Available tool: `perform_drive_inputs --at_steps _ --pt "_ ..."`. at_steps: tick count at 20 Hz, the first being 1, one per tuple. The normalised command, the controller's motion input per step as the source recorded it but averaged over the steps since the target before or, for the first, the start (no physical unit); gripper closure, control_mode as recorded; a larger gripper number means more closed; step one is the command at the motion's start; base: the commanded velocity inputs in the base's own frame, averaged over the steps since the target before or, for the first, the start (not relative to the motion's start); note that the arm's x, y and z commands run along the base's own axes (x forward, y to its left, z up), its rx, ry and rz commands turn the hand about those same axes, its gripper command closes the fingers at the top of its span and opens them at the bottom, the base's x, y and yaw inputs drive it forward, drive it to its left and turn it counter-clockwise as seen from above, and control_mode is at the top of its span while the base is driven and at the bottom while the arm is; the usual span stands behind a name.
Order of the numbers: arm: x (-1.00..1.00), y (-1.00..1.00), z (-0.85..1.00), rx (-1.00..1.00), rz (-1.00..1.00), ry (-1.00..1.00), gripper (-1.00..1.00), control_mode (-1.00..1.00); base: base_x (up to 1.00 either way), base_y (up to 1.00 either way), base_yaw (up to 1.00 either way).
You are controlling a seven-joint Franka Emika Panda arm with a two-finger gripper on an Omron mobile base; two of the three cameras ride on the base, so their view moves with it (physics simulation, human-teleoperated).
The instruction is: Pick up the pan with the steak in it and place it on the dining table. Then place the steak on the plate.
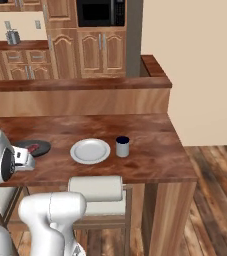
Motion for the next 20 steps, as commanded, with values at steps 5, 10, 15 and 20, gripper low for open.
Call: perform_drive_inputs --at_steps 5,10,15,20 --pt "0.26 -0.14 -0.61 0.04 0.09 -0.18 1.0 -1.0 0.0 0.0 0.0" --pt "0.29 -0.31 -0.55 0.17 0.09 -0.16 1.0 -1.0 0.0 0.0 0.0" --pt "0.23 -0.47 -0.34 0.18 0.04 -0.11 1.0 -1.0 0.0 0.0 0.0" --pt "-0.13 -0.58 -0.27 0.09 -0.07 -0.13 1.0 -1.0 0.0 0.0 0.0"
